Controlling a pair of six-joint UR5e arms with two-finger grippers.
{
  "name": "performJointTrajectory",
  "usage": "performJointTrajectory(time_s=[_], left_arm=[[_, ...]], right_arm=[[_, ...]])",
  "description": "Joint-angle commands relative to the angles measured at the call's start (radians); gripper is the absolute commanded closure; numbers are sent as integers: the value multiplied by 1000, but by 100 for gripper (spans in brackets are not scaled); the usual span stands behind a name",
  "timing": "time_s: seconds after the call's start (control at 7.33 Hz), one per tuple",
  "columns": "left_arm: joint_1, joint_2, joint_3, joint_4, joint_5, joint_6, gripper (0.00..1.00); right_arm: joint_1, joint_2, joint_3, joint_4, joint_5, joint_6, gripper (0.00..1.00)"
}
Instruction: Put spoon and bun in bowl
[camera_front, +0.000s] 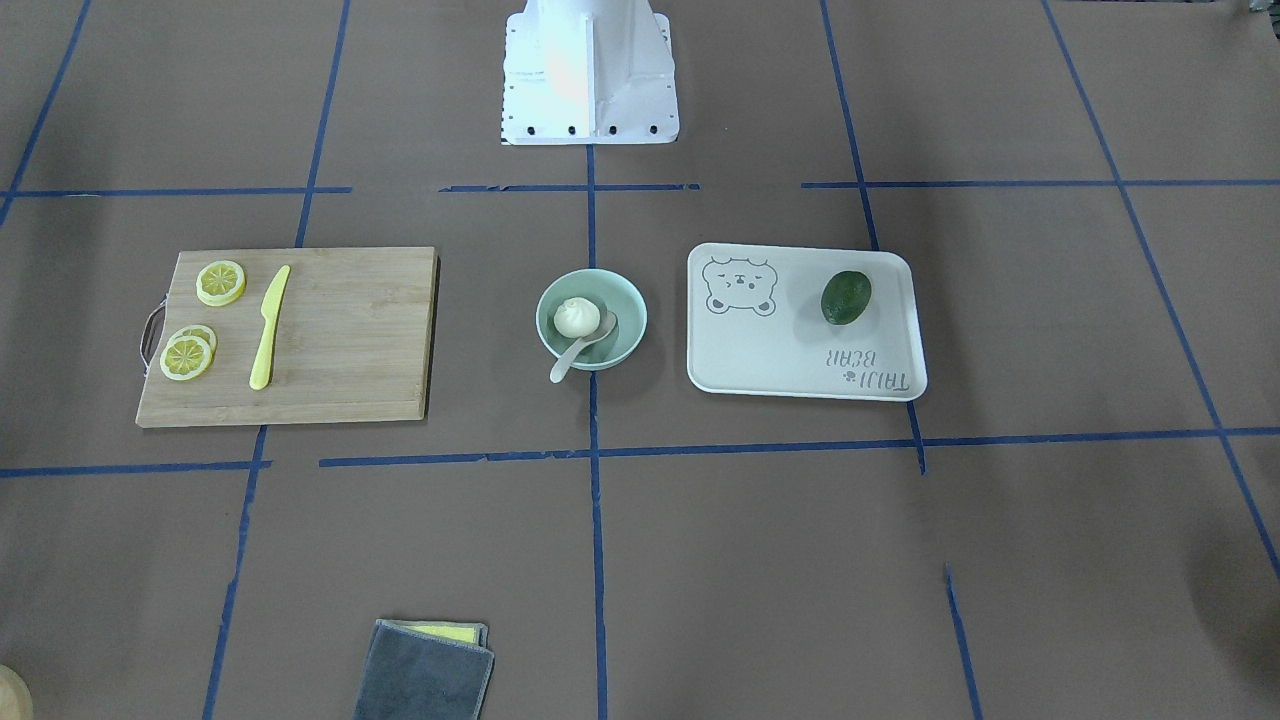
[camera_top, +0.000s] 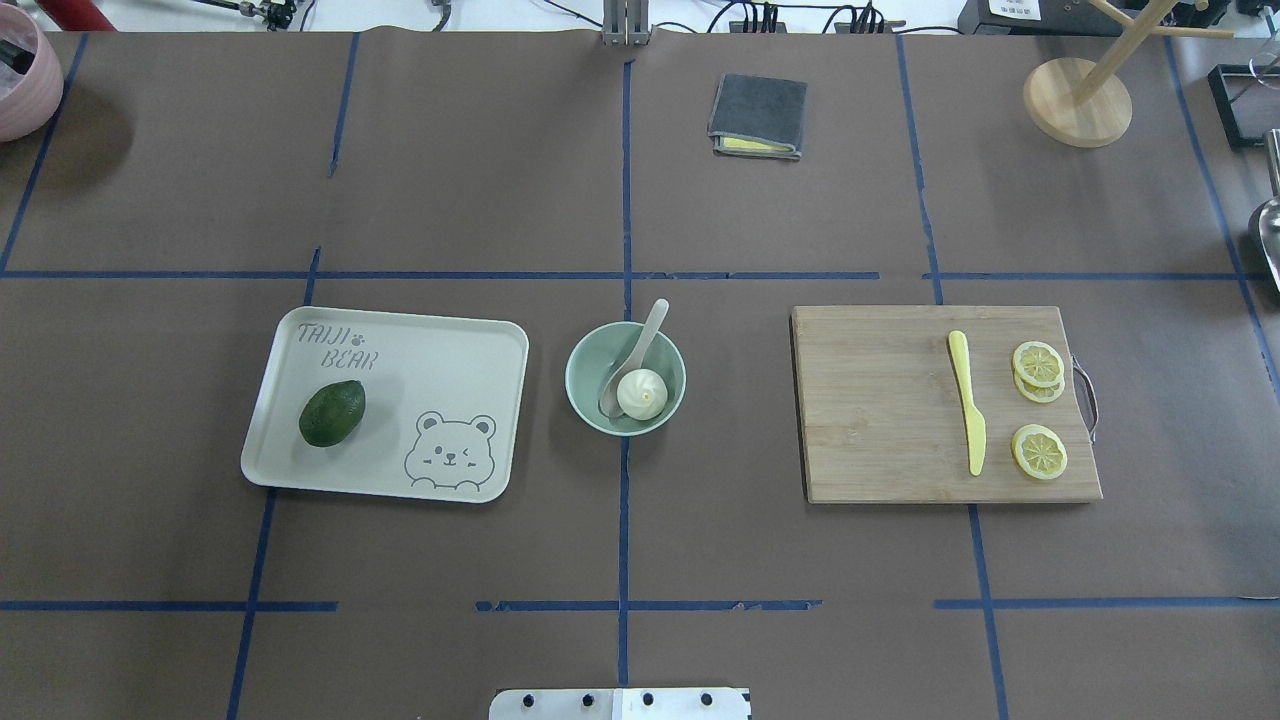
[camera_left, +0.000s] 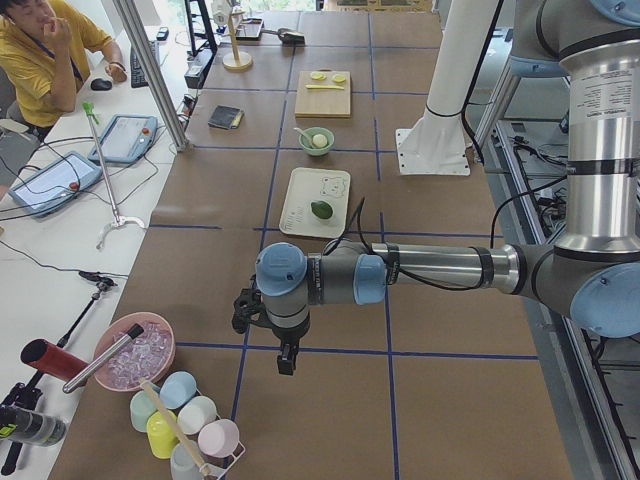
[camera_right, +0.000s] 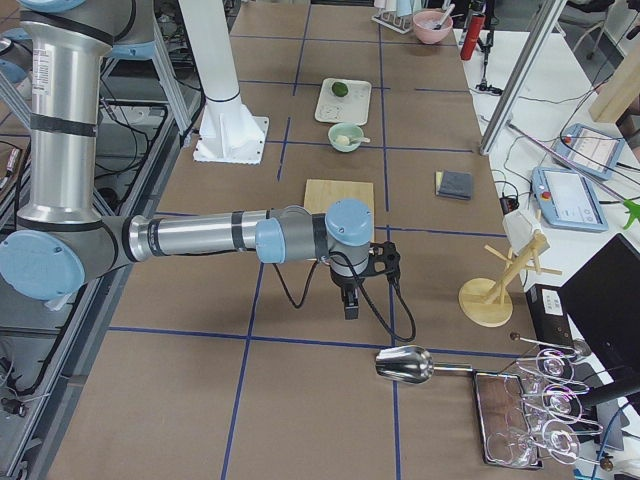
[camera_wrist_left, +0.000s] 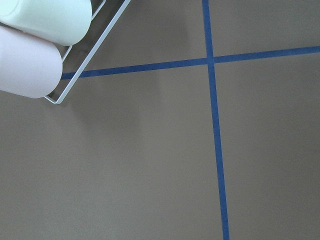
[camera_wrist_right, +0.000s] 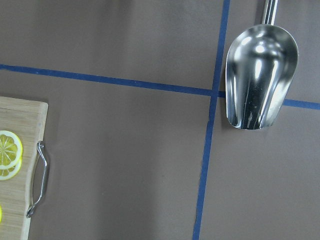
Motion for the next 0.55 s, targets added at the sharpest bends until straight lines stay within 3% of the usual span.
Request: performJointTrajectory(time_s=[0.0, 0.41], left_arm=[[0, -2, -2, -4, -11, -2, 0], [1, -5, -5, -6, -11, -2, 0]], right_arm=[[0, -13, -33, 5, 3, -77, 0], [2, -12, -20, -19, 3, -81, 0]])
